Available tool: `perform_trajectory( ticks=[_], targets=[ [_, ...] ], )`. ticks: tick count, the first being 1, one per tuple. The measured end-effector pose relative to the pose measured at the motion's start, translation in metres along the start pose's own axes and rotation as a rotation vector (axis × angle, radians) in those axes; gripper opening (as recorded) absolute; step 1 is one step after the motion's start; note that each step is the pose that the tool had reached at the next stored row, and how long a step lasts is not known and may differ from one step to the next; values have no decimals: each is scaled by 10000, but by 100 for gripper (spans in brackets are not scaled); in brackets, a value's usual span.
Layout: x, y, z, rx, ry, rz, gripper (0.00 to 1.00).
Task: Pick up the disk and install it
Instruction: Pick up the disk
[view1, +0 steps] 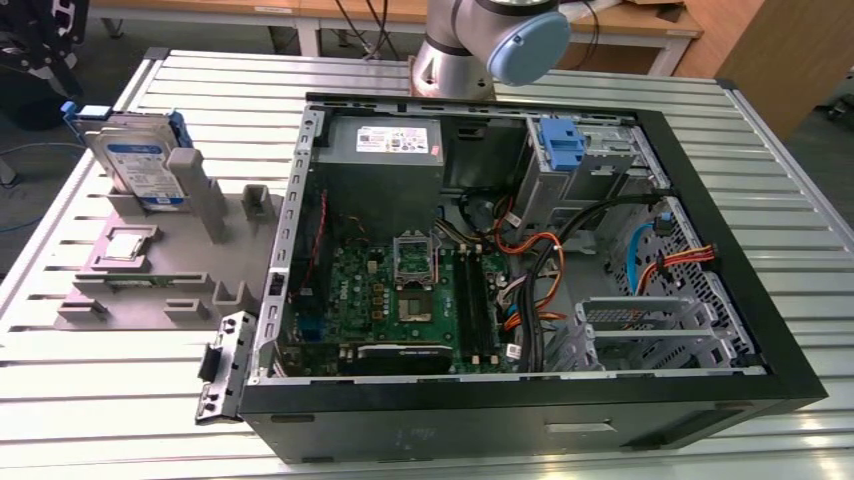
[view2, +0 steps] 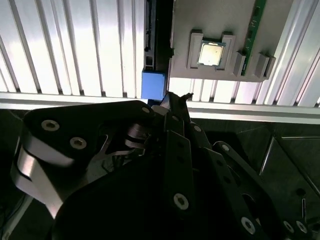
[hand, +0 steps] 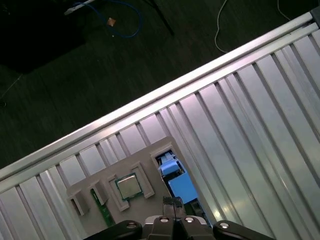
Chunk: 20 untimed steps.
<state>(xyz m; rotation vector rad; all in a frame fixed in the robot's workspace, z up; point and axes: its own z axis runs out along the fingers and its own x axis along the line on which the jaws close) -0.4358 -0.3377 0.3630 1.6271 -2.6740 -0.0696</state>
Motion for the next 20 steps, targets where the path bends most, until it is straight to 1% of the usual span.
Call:
perform_trajectory(
  ticks=[5, 8, 20],
  targets=[
    [0, 1, 0, -11, 34, -752, 10],
    [0, 0, 0, -15, 44, -1012, 10],
    [0, 0, 0, -15, 47, -1075, 10]
  ],
)
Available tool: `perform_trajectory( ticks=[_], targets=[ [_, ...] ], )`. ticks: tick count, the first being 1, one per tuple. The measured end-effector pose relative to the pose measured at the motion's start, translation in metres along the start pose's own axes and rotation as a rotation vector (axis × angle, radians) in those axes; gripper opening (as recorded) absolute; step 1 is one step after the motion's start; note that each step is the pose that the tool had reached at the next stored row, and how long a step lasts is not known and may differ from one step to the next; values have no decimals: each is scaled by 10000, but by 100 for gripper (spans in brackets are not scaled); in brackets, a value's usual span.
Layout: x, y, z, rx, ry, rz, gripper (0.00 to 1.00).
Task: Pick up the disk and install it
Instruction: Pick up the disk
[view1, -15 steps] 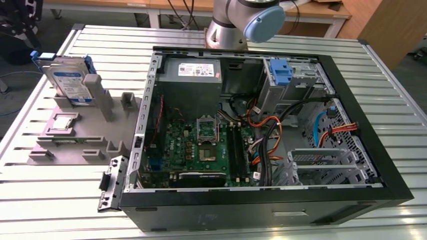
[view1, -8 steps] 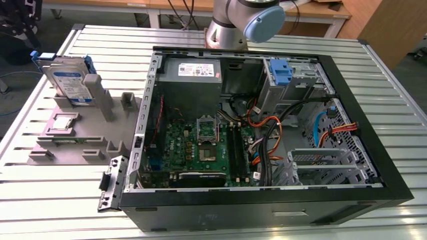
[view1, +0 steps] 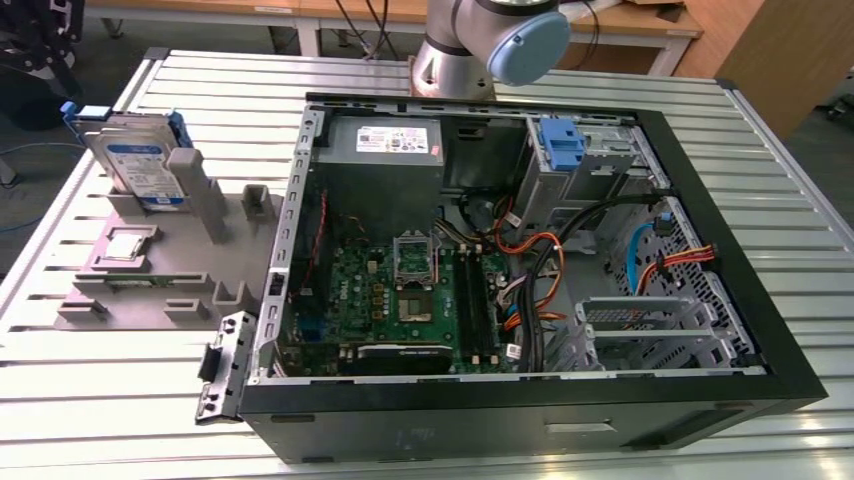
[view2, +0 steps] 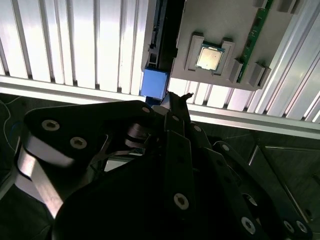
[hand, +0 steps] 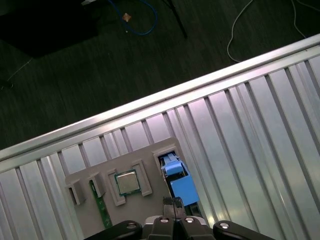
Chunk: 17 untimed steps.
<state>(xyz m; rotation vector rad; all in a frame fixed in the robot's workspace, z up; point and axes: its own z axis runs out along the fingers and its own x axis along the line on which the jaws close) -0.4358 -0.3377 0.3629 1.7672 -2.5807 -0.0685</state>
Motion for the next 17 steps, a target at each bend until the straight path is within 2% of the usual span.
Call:
perform_trajectory(
  ticks=[4, 13, 17],
  targets=[
    [0, 0, 0, -1, 4, -96, 10],
    [0, -1, 14, -20, 52, -1307, 10],
    [0, -1, 21, -4, 58, -1532, 10]
  ],
)
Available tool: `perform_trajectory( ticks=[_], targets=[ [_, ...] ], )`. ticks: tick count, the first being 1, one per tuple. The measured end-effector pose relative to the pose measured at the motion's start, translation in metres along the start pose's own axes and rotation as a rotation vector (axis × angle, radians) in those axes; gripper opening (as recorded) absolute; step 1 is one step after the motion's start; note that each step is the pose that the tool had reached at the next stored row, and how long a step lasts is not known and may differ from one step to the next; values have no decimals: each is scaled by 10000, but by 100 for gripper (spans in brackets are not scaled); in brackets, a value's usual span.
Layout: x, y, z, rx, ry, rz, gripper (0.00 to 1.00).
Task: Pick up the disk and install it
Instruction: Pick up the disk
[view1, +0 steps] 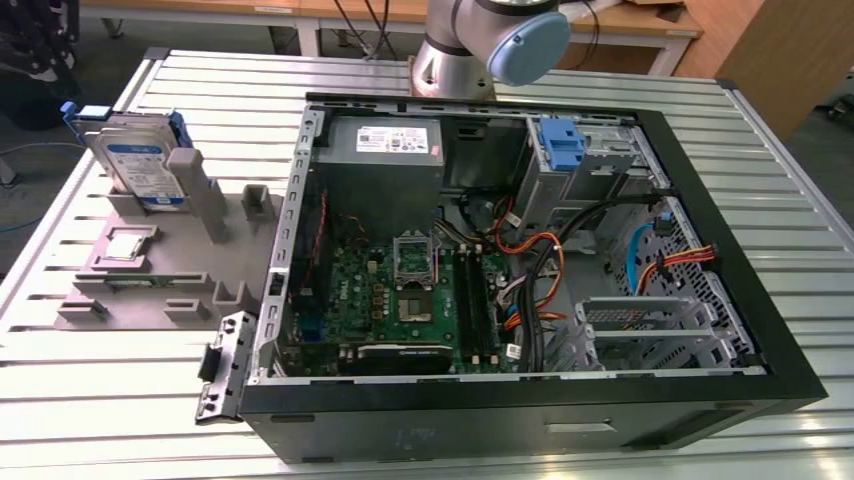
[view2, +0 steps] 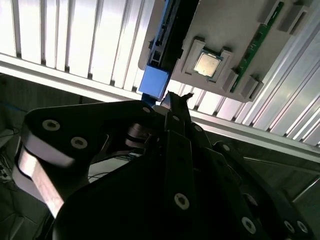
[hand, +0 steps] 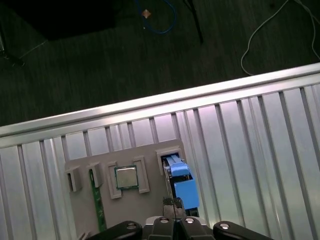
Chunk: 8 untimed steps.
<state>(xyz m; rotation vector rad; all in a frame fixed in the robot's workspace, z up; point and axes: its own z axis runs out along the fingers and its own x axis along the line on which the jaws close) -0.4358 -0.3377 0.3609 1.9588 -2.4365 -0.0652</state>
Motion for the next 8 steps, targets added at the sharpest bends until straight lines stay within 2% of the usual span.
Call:
perform_trajectory(
  ticks=[4, 5, 8],
  targets=[
    [0, 0, 4, 89, -21, -3, 10],
    [0, 0, 7, 140, -39, -5, 10],
    [0, 0, 11, 370, -114, -38, 10]
  ],
)
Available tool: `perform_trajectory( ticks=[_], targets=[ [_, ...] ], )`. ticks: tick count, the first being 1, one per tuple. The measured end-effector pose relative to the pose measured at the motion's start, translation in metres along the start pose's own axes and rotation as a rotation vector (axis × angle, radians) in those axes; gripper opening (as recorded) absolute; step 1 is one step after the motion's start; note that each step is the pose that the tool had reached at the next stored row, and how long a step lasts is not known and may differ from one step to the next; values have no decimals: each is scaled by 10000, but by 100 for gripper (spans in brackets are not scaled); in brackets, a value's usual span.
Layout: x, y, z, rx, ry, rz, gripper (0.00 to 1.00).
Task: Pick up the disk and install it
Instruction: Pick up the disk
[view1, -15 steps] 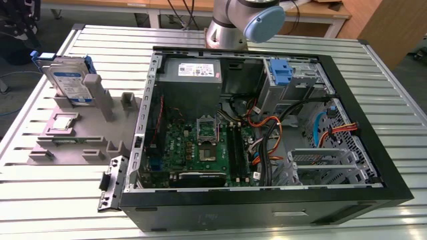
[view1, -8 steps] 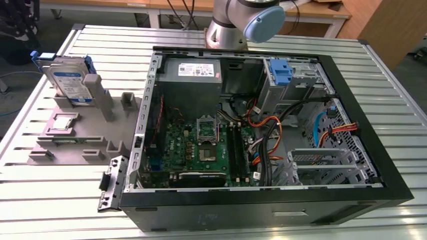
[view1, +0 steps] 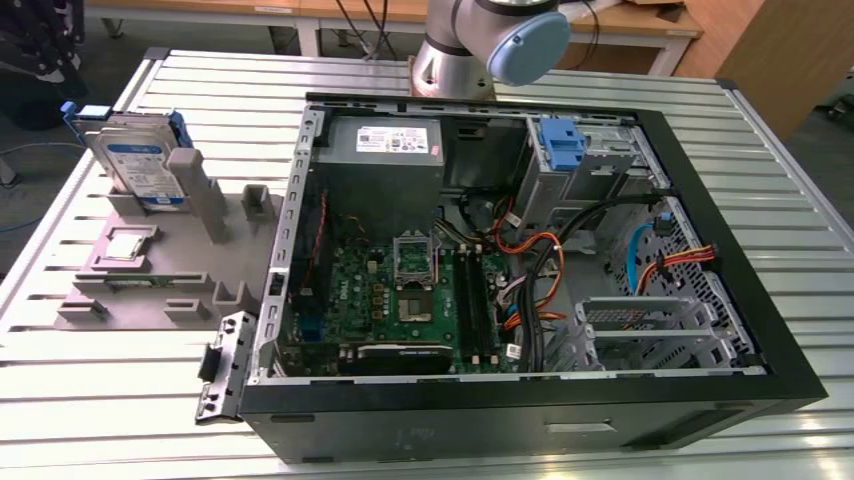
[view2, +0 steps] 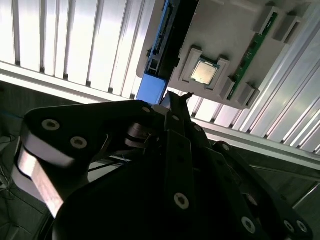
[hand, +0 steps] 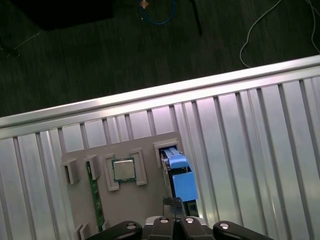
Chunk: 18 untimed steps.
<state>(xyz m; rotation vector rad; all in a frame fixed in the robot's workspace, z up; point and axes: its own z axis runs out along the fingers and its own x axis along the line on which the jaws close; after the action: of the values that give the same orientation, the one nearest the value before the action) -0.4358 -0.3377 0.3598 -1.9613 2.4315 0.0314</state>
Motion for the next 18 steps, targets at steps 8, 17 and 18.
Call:
perform_trajectory(
  ticks=[8, 17, 18],
  targets=[
    [0, 0, 0, 276, -60, -23, 11],
    [0, 1, 13, 395, -91, -116, 25],
    [0, 1, 20, 393, -95, -166, 25]
  ],
)
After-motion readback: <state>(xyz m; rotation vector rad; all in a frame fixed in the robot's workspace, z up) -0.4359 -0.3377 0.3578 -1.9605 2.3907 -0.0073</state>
